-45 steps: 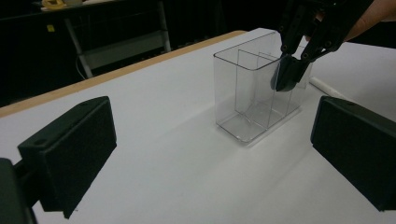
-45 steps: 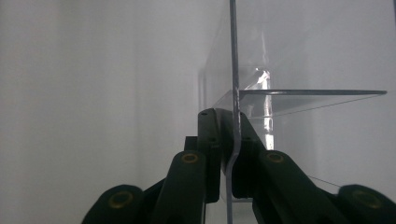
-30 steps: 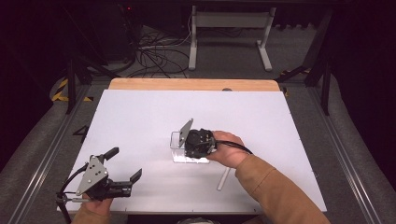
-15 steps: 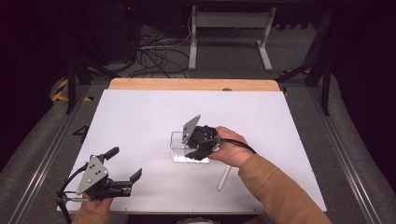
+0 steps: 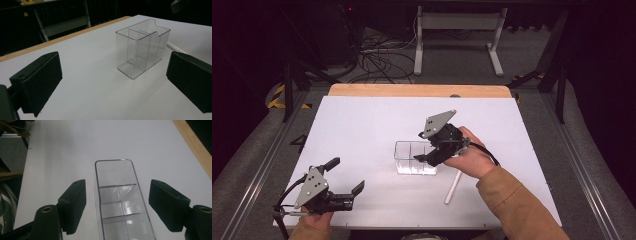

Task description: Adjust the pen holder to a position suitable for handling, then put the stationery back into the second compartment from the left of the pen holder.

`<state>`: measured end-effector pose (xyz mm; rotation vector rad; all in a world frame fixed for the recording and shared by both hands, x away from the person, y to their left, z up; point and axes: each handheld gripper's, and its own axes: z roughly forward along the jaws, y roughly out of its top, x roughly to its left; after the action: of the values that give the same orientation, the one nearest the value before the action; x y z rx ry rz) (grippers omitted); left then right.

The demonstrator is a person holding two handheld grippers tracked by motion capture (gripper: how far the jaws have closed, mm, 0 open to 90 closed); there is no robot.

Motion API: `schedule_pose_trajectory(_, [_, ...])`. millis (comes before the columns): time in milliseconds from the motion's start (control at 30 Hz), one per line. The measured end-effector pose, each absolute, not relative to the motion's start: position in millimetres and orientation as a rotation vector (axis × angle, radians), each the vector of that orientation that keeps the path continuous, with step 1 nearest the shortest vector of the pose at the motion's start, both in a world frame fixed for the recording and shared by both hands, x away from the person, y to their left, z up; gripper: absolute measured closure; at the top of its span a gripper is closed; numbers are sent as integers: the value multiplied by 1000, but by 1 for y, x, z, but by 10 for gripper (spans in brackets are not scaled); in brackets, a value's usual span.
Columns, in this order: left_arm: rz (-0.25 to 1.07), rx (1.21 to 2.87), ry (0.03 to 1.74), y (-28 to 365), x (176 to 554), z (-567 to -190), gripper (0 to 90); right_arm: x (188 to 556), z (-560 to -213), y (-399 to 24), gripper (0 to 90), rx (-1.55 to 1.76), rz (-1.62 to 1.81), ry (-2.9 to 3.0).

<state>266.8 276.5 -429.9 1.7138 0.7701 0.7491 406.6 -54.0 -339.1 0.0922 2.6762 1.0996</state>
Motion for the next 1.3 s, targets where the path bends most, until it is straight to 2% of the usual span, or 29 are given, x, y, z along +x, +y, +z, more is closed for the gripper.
schedule_pose_trajectory(400, [751,1713,772,275,267,-429,10,401,-330,-84,110,214,1275,2534])
schedule_pose_trajectory(967, [745,1709,768,279,271,-428,10,391,-327,-116,3,334,1419,2407])
schedule_pose_trajectory(1300, [744,1710,764,283,274,-428,10,384,-330,-136,2,513,1433,2272])
